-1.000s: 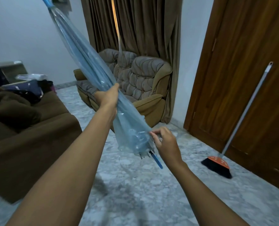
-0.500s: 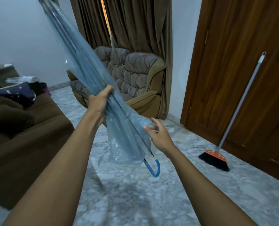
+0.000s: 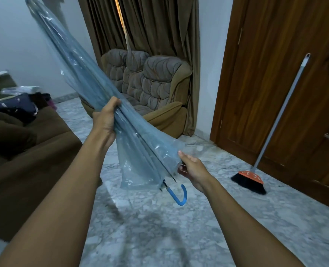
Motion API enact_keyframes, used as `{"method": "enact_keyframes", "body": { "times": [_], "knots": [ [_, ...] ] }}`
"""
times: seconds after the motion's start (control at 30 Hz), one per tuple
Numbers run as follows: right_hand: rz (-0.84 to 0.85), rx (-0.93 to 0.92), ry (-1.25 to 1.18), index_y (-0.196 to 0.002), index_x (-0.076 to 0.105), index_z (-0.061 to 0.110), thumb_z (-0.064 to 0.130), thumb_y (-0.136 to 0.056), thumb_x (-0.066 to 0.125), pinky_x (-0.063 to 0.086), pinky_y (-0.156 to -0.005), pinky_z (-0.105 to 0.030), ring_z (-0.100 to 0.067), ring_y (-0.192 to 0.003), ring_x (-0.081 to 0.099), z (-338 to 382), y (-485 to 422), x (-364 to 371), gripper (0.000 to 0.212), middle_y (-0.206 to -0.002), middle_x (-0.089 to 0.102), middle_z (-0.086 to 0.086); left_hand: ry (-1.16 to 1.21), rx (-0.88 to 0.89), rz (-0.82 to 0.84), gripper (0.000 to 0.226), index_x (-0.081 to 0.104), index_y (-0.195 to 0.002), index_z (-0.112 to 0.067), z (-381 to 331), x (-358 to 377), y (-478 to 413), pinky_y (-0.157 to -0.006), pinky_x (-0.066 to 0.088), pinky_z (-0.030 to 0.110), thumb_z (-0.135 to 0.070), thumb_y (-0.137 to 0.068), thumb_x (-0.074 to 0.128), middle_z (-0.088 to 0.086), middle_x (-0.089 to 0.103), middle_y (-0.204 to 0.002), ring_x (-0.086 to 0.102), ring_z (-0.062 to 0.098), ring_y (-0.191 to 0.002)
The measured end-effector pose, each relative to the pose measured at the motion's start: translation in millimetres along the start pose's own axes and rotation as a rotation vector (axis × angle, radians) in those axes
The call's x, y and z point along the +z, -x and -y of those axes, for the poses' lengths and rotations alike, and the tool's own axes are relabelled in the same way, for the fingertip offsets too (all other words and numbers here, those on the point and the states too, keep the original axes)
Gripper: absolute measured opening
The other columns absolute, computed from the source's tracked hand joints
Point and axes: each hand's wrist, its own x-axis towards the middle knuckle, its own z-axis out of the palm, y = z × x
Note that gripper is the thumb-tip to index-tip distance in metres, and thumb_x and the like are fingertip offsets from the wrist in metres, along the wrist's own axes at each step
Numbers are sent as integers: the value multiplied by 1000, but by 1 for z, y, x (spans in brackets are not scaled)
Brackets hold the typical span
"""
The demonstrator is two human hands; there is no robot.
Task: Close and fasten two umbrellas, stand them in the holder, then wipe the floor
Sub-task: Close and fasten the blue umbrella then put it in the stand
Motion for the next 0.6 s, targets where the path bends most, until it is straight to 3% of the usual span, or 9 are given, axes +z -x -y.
{"method": "enact_keyframes", "body": {
  "times": [0.1, 0.17, 0.23, 0.27, 0.33, 0.4, 0.43, 0.5, 0.6],
  "knots": [
    [-49, 13, 299, -93, 68, 16, 36, -99, 54, 45, -70, -20, -10, -64, 52, 2, -1, -1, 26, -70, 62, 8, -47, 11, -41, 54, 60, -114, -4, 5, 5, 1, -64, 56, 30, -26, -67, 74, 7, 68, -101, 67, 17, -85],
    [-294, -54, 461, -101, 62, 18, 44, -99, 50, 47, -75, -27, -19, -90, 58, 8, -5, 2, 29, -95, 62, 1, -100, 25, -55, 28, 59, -99, -11, 10, 9, 4, -66, 56, 29, -21, -76, 72, 2, 67, -93, 66, 15, -82],
    [-559, -246, 480, -129, 50, 22, 59, -92, 52, 43, -92, -33, -21, -120, 50, 23, 5, 9, 53, -133, 49, -3, -128, 39, -71, 25, 57, -95, -14, 14, 11, 6, -67, 56, 28, -21, -78, 73, 0, 66, -91, 67, 15, -83],
    [-520, -385, 494, -140, 41, 25, 64, -87, 56, 38, -97, -33, -17, -130, 43, 33, 10, 14, 68, -146, 39, -1, -138, 41, -76, 28, 58, -98, -13, 16, 12, 7, -66, 56, 27, -22, -77, 74, 0, 67, -91, 67, 15, -82],
    [-187, -492, 553, -151, 21, 34, 72, -73, 66, 34, -106, -35, -12, -141, 30, 50, 20, 32, 98, -160, 23, 5, -155, 32, -74, 35, 61, -103, -9, 20, 17, 10, -63, 55, 26, -25, -75, 75, 3, 70, -93, 69, 15, -81],
    [73, -395, 673, -153, 3, 40, 77, -59, 73, 33, -113, -43, -14, -145, 27, 53, 25, 55, 123, -163, 17, 7, -142, 11, -60, 44, 63, -108, -6, 23, 26, 15, -63, 56, 27, -26, -72, 76, 7, 71, -97, 70, 16, -81],
    [116, -348, 736, -153, -1, 40, 76, -55, 76, 35, -113, -45, -16, -144, 31, 50, 25, 64, 130, -163, 21, 5, -127, -1, -62, 48, 61, -112, -5, 24, 31, 17, -63, 56, 27, -26, -71, 77, 8, 71, -100, 70, 17, -82],
    [57, -320, 795, -154, 10, 31, 68, -57, 81, 43, -107, -44, -18, -136, 44, 42, 20, 75, 126, -154, 39, 2, -95, -27, -85, 55, 57, -118, -4, 21, 39, 22, -63, 55, 26, -25, -72, 77, 8, 69, -104, 68, 17, -83],
    [-4, -373, 767, -125, 57, 20, 45, -71, 80, 54, -90, -43, -23, -107, 63, 38, 6, 77, 64, -117, 66, -2, -59, -40, -103, 53, 53, -118, -4, 17, 42, 24, -60, 52, 24, -24, -75, 76, 7, 65, -103, 65, 15, -80]
  ]
}}
